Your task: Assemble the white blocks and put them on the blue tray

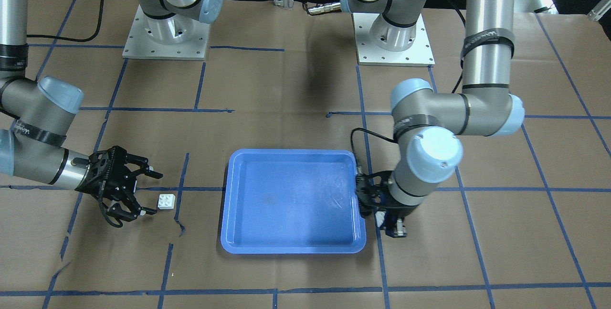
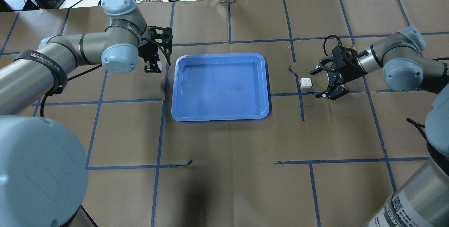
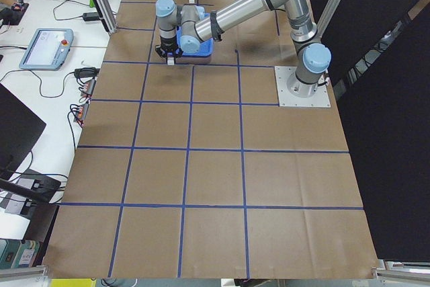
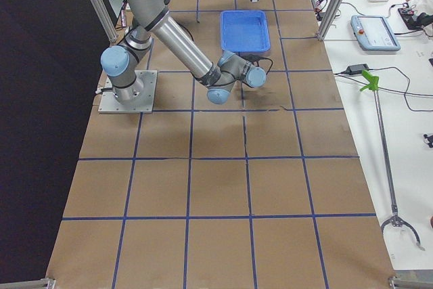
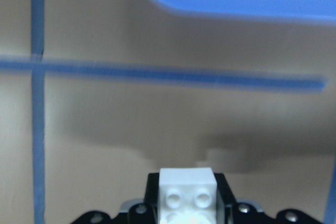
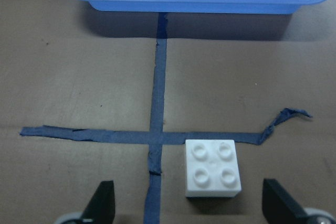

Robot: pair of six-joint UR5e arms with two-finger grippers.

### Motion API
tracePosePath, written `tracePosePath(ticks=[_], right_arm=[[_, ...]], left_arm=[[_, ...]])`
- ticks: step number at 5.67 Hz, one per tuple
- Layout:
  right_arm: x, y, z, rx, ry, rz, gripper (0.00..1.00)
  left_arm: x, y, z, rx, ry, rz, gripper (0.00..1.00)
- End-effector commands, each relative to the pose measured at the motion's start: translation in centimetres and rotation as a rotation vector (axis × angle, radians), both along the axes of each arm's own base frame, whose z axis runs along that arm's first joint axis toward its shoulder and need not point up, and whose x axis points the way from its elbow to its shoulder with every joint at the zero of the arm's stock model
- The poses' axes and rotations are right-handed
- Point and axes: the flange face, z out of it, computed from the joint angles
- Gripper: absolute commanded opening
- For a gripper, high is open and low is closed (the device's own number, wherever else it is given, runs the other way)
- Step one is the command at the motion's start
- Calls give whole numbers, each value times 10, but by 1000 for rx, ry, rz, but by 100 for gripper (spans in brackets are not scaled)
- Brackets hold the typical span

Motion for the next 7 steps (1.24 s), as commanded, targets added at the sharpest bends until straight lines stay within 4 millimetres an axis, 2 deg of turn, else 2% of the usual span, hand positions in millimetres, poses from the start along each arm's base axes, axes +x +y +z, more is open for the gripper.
tracePosePath(ticks=[1, 2, 3, 5, 6, 7], right_arm=[[11, -6, 6, -22, -10, 16, 82], [11, -6, 5, -23, -12, 17, 72], [11, -6, 4, -22, -13, 18, 68], [11, -8, 5, -38, -8, 23, 43], [10, -8, 8, -45, -6, 23, 30], [10, -8, 10, -48, -5, 23, 23]], left_arm=[[-105, 41, -24, 10, 4, -72, 0], [-122, 46, -37, -3, 9, -89, 0], [-138, 58, -41, 15, 7, -67, 0], [-140, 62, -32, 10, 8, -65, 0], [-141, 60, -37, 14, 12, -65, 15], [-140, 63, -40, 22, 10, -66, 66]])
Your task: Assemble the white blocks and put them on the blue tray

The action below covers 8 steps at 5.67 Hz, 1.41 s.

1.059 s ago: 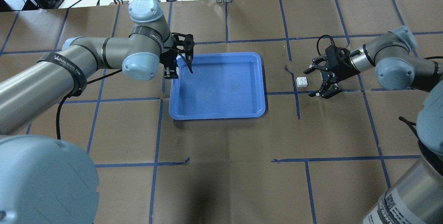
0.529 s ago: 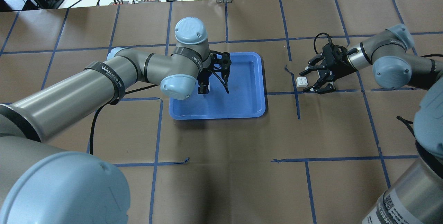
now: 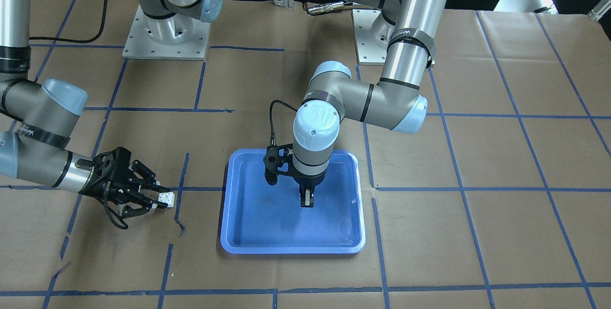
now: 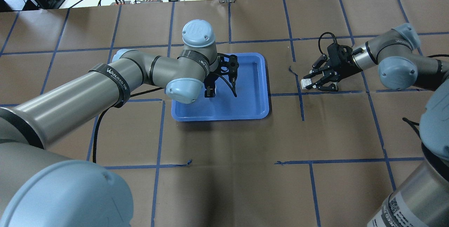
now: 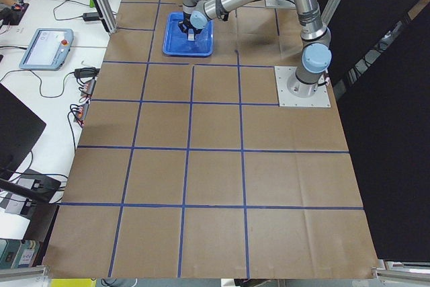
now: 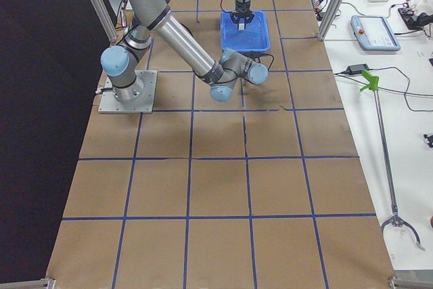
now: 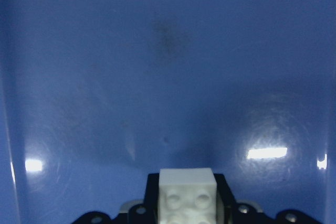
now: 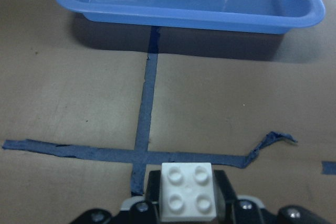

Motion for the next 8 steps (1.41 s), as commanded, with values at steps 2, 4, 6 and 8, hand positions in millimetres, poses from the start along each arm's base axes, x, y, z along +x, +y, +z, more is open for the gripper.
tracePosePath(ticks=[2, 4, 6, 8], right_arm=[[1, 4, 47, -20, 27, -53, 23], [59, 18, 75, 29, 30, -83, 23], [142, 17, 91, -2, 50, -120, 23], [203, 14, 80, -13, 33, -201, 23]], left_arm=[[7, 0, 14, -13, 1, -10, 95], [40, 1, 79, 65, -15, 39, 98], [73, 30, 160, 101, -22, 91, 98], [88, 66, 236, 134, -19, 186, 98]])
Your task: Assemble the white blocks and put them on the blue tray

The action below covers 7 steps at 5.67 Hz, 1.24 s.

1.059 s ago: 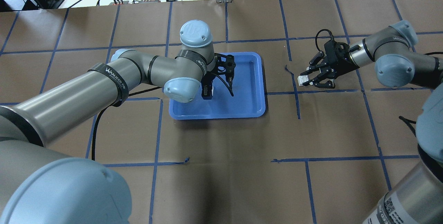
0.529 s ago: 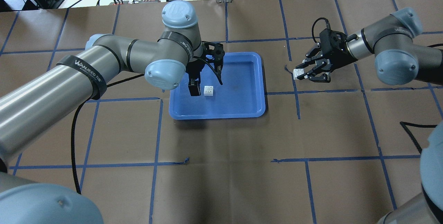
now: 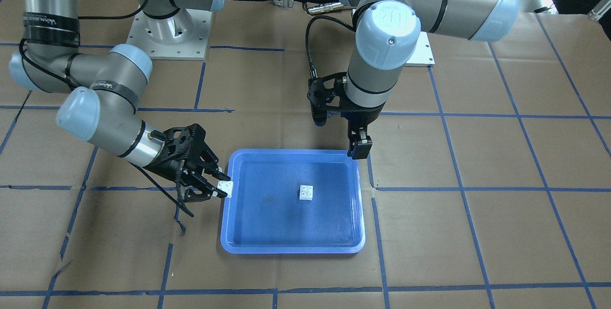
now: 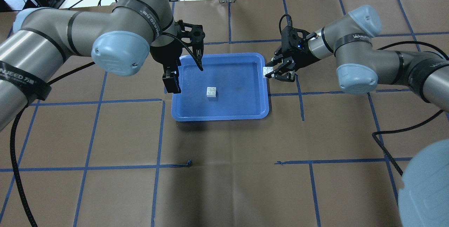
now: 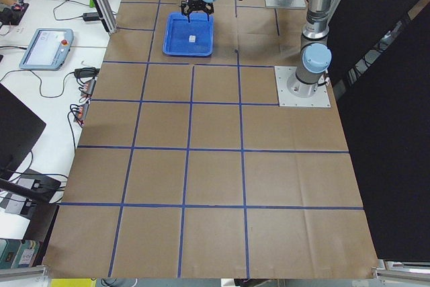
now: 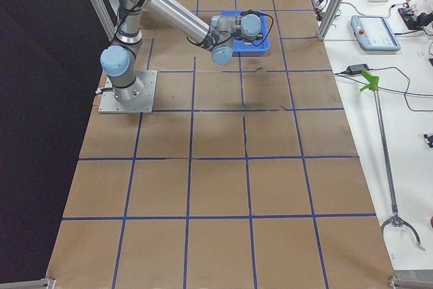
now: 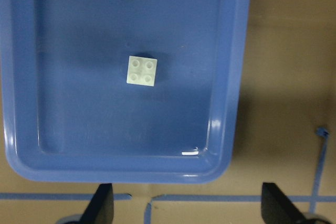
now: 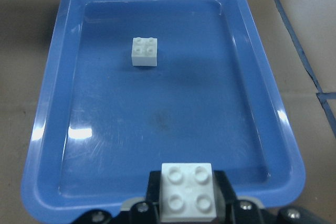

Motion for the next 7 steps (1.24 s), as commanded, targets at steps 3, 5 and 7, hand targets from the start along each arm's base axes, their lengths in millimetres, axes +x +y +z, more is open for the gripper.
tracePosePath(ticks=[3, 5, 7], right_arm=[[105, 9, -46, -49, -43, -44, 22], [121, 14, -73, -30, -42, -16, 22], [122, 15, -84, -4, -40, -19, 23]], left_arm=[[37, 34, 85, -43, 17, 560, 99], [67, 49, 113, -76, 20, 810, 99], [68, 54, 122, -91, 21, 1171, 99]])
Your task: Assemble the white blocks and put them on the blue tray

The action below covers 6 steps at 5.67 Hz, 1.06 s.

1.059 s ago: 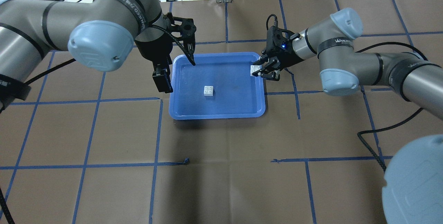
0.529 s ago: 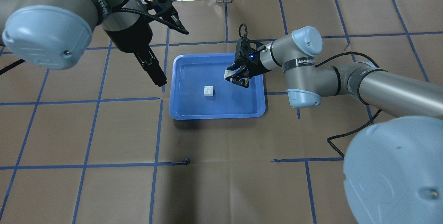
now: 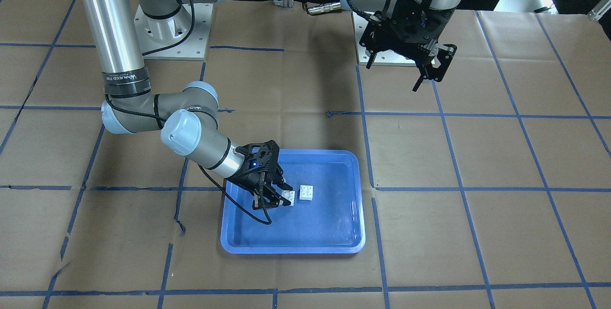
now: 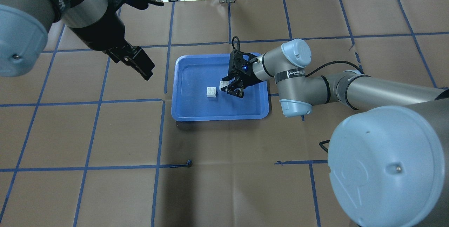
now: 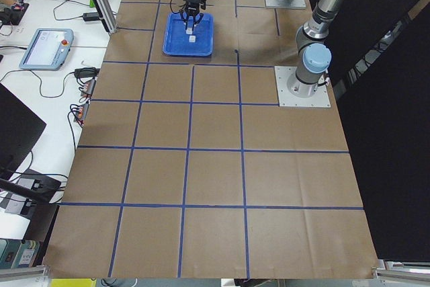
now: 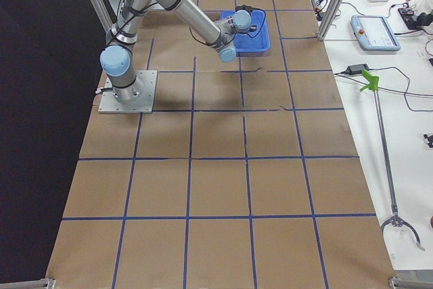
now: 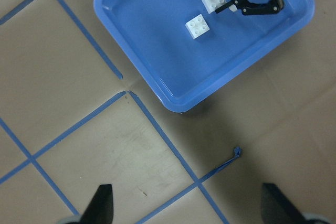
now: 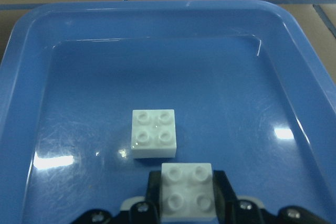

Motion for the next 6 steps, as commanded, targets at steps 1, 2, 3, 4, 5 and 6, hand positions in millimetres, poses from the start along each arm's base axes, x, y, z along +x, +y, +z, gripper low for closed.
tracePosePath(ticks=[1, 2, 3, 4, 5, 6], right_arm=[[1, 1, -3, 23, -1, -17, 23], [1, 1, -2, 35, -5, -30, 23], [2, 2, -3, 41, -4, -30, 23], [14, 8, -3, 43, -3, -10, 23], [16, 9, -3, 43, -3, -6, 23], [17, 10, -3, 43, -4, -4, 23]], left_arm=[[12, -1, 1, -3, -4, 308, 99], [22, -2, 4, -9, -7, 343, 99], [19, 3, 4, -3, -11, 353, 99], [20, 7, 14, -24, -7, 355, 99], [22, 3, 15, -27, -13, 358, 99], [24, 6, 17, -30, -20, 358, 99]])
